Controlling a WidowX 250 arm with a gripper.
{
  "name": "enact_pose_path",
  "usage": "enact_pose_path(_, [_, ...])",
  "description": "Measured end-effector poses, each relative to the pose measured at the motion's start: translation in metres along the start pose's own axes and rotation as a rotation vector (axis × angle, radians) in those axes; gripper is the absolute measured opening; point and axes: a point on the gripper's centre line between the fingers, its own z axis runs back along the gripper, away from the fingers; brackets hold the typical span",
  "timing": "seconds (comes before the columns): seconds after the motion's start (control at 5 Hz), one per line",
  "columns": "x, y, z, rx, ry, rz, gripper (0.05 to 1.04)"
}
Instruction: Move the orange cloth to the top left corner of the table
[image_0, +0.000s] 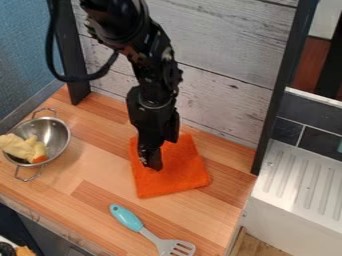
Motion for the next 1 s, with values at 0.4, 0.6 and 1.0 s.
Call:
enact_pose_path(0.4, [-0.002, -0.003, -0.02, -0.005, 0.002, 0.009, 0.999])
enact_pose_path(0.6, [0.006, -0.001, -0.027, 0.005, 0.013, 0.04, 1.001])
enact_pose_path(1.0, [0.047, 0.002, -0.027, 0.002, 0.029, 0.17, 1.001])
